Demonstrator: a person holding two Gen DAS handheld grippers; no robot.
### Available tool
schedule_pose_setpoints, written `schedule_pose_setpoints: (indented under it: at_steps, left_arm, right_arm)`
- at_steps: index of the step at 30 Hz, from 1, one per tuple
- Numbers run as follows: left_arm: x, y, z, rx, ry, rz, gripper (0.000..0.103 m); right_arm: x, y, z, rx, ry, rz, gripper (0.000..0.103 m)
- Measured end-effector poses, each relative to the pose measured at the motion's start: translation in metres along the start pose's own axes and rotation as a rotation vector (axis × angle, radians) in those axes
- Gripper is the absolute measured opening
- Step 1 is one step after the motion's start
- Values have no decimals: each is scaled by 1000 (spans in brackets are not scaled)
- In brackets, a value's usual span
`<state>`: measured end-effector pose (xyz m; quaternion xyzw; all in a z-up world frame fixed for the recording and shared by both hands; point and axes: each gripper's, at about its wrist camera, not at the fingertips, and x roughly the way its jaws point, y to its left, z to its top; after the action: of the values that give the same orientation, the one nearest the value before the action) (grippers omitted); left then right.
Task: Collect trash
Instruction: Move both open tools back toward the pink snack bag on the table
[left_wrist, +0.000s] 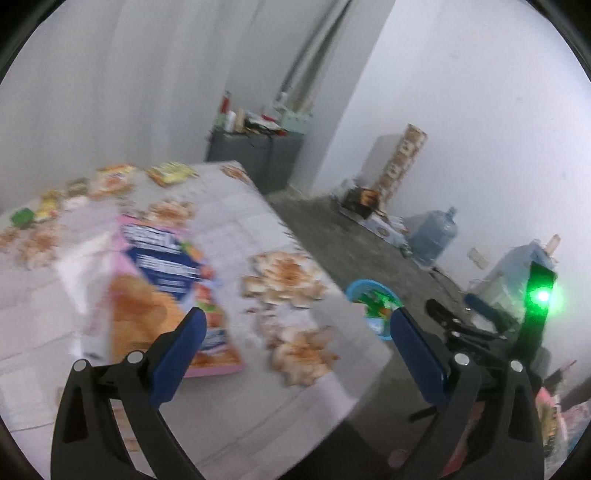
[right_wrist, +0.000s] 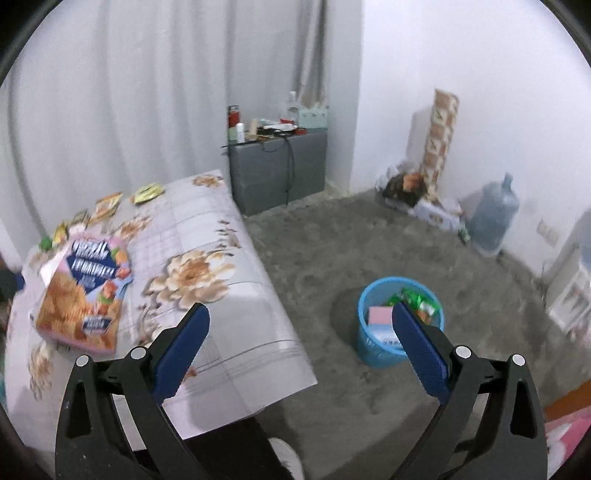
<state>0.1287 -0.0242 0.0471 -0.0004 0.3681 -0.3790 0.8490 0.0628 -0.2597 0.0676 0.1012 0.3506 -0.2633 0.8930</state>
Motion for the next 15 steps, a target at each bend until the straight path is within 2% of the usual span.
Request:
schedule_pose_setpoints:
  at_steps: [5, 8, 11, 15]
  left_arm:
    - [-29, 38, -13, -51, -70, 135, 97]
    - [-36, 63, -21, -130, -70, 209, 97]
    - [-45, 85, -29, -227, -99, 243, 97]
    - [-54, 107, -38, -323, -131, 266, 97]
  right_arm:
    - [-5, 23, 5, -81, -36, 79, 95]
    - [-3, 26, 7, -49, -31, 198, 95]
    - [6, 21, 8, 24, -14, 332, 95]
    - [28, 32, 9, 65, 72, 425, 95]
